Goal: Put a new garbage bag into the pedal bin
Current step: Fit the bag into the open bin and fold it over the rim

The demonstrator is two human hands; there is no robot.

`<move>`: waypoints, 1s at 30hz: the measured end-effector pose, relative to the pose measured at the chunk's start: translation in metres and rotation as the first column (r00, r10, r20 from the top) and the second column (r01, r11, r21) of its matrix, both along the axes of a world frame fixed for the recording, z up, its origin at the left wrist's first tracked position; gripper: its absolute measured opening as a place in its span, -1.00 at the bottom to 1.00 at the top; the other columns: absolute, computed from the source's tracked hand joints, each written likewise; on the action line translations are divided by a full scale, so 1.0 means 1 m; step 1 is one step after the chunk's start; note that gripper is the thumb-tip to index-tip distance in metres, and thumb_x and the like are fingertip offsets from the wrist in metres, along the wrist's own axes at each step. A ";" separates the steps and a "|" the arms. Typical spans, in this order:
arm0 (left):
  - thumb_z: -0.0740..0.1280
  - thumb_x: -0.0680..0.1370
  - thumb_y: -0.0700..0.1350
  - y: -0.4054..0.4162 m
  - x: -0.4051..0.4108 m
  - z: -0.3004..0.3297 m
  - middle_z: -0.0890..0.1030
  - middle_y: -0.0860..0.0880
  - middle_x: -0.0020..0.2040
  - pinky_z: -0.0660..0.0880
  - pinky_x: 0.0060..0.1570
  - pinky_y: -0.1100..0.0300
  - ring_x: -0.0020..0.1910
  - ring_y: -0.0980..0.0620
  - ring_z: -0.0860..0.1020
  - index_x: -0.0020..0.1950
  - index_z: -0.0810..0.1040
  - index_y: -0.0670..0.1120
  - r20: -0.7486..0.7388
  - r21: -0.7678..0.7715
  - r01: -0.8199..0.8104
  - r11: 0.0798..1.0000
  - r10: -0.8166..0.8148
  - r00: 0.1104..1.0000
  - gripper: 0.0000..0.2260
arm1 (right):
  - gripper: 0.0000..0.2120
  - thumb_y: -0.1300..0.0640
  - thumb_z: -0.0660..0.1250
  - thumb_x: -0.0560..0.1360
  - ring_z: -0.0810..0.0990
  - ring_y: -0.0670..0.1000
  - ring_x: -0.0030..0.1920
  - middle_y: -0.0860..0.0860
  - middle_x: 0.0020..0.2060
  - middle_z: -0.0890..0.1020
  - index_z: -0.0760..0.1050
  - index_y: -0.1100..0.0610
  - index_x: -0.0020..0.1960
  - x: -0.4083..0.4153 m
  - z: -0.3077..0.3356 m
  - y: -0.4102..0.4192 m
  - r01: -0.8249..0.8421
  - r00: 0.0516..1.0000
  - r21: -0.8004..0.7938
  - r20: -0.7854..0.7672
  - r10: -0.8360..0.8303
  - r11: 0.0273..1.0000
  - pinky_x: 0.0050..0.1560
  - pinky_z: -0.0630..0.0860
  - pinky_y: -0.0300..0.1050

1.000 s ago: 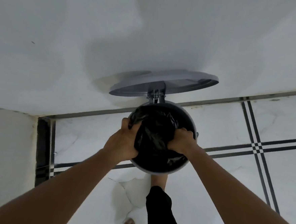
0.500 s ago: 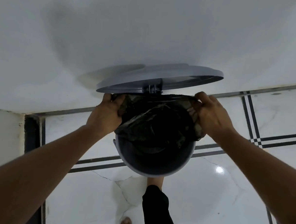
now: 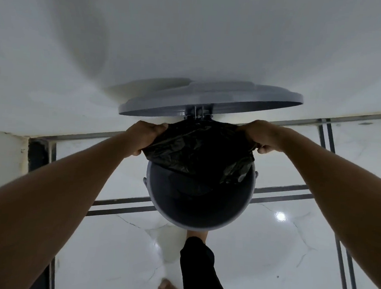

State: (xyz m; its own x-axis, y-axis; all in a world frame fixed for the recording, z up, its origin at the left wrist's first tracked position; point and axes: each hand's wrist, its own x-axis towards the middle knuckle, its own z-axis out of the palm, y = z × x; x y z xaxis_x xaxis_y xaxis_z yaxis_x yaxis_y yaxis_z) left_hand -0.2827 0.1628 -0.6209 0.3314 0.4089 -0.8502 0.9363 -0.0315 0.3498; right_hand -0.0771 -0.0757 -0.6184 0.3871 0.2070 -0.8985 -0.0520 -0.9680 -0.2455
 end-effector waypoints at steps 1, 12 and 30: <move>0.33 0.55 0.36 0.000 -0.006 -0.003 0.47 -0.09 -0.17 0.34 -0.25 0.13 -0.25 -0.07 0.42 0.11 0.67 -0.03 0.007 -0.022 -0.022 1.000 0.022 1.000 -0.52 | -0.71 0.17 0.19 0.59 0.34 -0.04 -0.36 0.01 -0.31 0.42 0.65 0.16 0.17 0.000 -0.001 -0.007 0.095 0.994 0.011 -0.057 -0.094 0.995 -0.38 0.36 -0.23; 0.27 0.61 -0.34 0.006 -0.072 -0.004 0.66 -0.04 0.04 0.55 -0.09 0.17 -0.02 0.01 0.61 0.07 0.67 -0.03 0.053 -0.393 -0.333 0.857 0.383 0.922 -0.74 | -0.91 0.32 0.24 0.58 0.49 -0.05 -0.44 0.08 -0.24 0.52 0.52 0.24 -0.06 -0.039 -0.013 -0.076 0.834 0.512 -0.020 -0.347 -0.786 0.552 -0.42 0.49 -0.30; 0.40 0.48 -0.32 -0.057 -0.152 -0.015 0.54 -0.08 0.29 0.53 0.21 -0.01 0.16 -0.21 0.59 0.44 0.56 0.00 0.180 0.551 0.262 0.792 -0.420 0.889 -0.46 | -0.78 0.33 0.41 0.53 0.66 0.02 -0.31 0.07 -0.09 0.67 0.69 0.06 0.07 -0.096 0.005 -0.131 0.972 0.187 -0.040 -0.460 -0.868 0.231 -0.35 0.62 -0.20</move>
